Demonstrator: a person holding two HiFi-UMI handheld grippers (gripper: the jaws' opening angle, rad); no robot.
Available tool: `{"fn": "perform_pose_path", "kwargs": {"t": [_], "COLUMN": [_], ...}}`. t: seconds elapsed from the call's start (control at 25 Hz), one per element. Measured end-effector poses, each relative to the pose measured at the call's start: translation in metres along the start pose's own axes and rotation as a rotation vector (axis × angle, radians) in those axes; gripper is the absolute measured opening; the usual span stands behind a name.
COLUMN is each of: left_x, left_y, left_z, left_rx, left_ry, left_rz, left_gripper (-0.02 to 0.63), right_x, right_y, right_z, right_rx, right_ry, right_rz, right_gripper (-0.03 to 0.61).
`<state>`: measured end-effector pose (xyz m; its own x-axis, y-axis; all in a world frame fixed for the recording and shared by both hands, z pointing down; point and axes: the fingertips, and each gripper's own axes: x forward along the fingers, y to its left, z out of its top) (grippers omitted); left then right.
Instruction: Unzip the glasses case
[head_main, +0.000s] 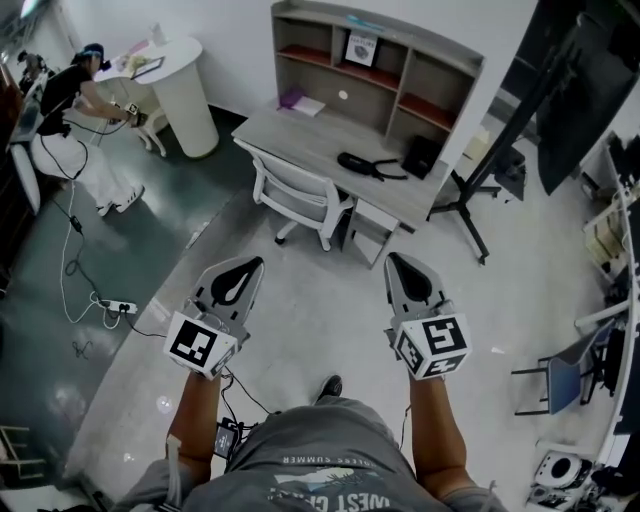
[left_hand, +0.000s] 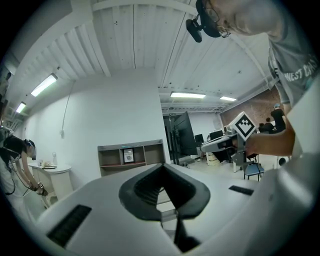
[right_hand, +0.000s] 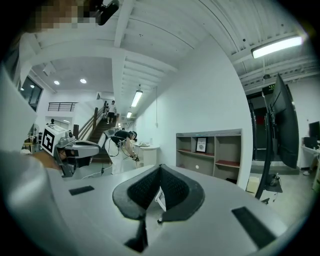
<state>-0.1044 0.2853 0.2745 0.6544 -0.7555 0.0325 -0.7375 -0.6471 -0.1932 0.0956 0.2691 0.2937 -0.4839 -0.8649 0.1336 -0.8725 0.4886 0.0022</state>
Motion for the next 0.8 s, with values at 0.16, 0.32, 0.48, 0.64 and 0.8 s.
{"fn": "perform_pose_path", "kwargs": {"t": [0.16, 0.32, 0.48, 0.64, 0.8], "left_x": [0.033, 0.063, 0.089, 0.114, 0.14], "left_y": [0.002, 0.0, -0.005, -0.01, -0.009], "left_z": [0.002, 0.002, -0.001, -0.003, -0.006], "left_rx": [0.008, 0.016, 0.016, 0.014, 0.002], "left_ry": [0.012, 0.025, 0.045, 0.054, 0.047], "left_rz": [0.024, 0.03, 0.018, -0.016, -0.058], "left_gripper": [0.0, 0.0, 0.0, 0.0, 0.0], "right_x": [0.019, 0.033, 0.038, 0.04, 0.042], "right_y": [-0.031, -0.058, -0.084, -0.103, -0.119], "right_z": [0.001, -0.001, -0.006, -0.015, -0.015], "right_rx": [0.0, 0.01, 0.033, 0.058, 0.059], "right_ry": [-0.004, -0.008, -0.01, 0.006, 0.021], "right_rz": [0.032, 0.052, 0.042, 0.023, -0.005], "right_gripper": [0.011, 0.011, 0.011, 0.011, 0.011]}}
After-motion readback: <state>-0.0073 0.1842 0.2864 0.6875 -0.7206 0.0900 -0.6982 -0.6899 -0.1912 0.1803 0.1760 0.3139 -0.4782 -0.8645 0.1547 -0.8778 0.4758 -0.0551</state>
